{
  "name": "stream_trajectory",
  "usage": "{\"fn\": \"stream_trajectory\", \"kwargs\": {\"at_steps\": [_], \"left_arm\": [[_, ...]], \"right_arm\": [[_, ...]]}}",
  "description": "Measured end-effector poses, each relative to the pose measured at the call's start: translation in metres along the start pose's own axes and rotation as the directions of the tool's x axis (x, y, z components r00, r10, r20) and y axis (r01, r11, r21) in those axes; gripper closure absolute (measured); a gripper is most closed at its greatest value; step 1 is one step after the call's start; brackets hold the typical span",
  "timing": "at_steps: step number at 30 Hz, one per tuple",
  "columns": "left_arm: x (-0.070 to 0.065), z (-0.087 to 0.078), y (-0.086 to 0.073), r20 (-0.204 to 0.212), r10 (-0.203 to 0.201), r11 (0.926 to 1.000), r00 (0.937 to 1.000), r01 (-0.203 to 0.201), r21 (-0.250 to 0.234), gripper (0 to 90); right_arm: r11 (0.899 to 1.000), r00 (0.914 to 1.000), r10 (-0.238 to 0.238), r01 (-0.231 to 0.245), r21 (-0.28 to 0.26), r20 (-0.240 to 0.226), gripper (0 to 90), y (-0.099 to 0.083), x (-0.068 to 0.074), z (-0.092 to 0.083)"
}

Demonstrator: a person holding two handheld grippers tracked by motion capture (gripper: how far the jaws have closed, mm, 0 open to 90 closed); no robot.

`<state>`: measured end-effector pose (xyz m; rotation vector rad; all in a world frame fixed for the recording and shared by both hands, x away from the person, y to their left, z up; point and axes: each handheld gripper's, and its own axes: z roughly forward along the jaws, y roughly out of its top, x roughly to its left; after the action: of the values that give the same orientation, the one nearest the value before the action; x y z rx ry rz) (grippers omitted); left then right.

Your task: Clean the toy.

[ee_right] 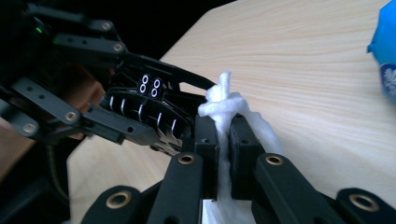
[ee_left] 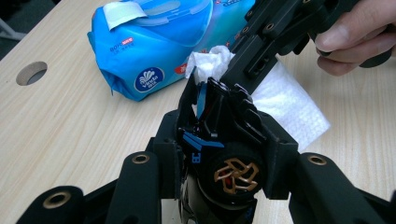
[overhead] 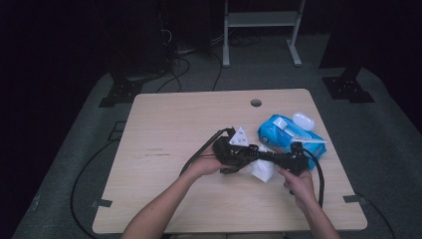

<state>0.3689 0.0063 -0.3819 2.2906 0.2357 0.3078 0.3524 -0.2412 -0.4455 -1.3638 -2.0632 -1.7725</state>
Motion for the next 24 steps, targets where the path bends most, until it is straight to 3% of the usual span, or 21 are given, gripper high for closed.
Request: {"fn": "stream_trajectory", "kwargs": {"at_steps": [1,4,8,16,19,22,24], "left_arm": [[0.0,-0.001,0.0,0.002,-0.004,1.0,1.0,0.004,-0.005,58.1],[0.002,-0.004,0.0,0.004,-0.002,0.9998,1.0,0.002,-0.019,57.9],[0.002,-0.009,0.001,0.003,0.002,0.9995,1.0,-0.002,-0.033,57.9],[0.003,-0.028,-0.01,0.0,-0.003,0.9976,1.0,0.003,-0.069,58.2],[0.005,-0.049,-0.032,-0.009,-0.033,0.9934,0.9994,0.032,-0.11,58.3],[0.005,-0.057,-0.042,-0.015,-0.057,0.991,0.9983,0.055,-0.122,58.3],[0.002,-0.073,-0.065,-0.038,-0.071,0.9895,0.9968,0.065,-0.129,58.4]], "right_arm": [[1.0,0.9996,0.02,-0.02,-0.009,-0.021,84.1,0.0,-0.001,0.0],[1.0,0.9993,0.019,-0.019,-0.02,-0.034,84.3,0.001,0.0,-0.001],[0.998,0.9958,0.032,-0.037,-0.052,-0.085,84.5,0.005,0.003,-0.001],[0.999,0.9932,-0.016,0.011,-0.043,-0.115,84.6,0.015,0.02,0.01],[0.999,0.9877,-0.046,0.043,-0.018,-0.15,84.6,0.021,0.037,0.026],[0.998,0.9835,-0.07,0.07,-0.007,-0.167,84.6,0.024,0.047,0.037],[0.994,0.9773,-0.102,0.109,0.03,-0.186,84.5,0.027,0.062,0.055]]}}
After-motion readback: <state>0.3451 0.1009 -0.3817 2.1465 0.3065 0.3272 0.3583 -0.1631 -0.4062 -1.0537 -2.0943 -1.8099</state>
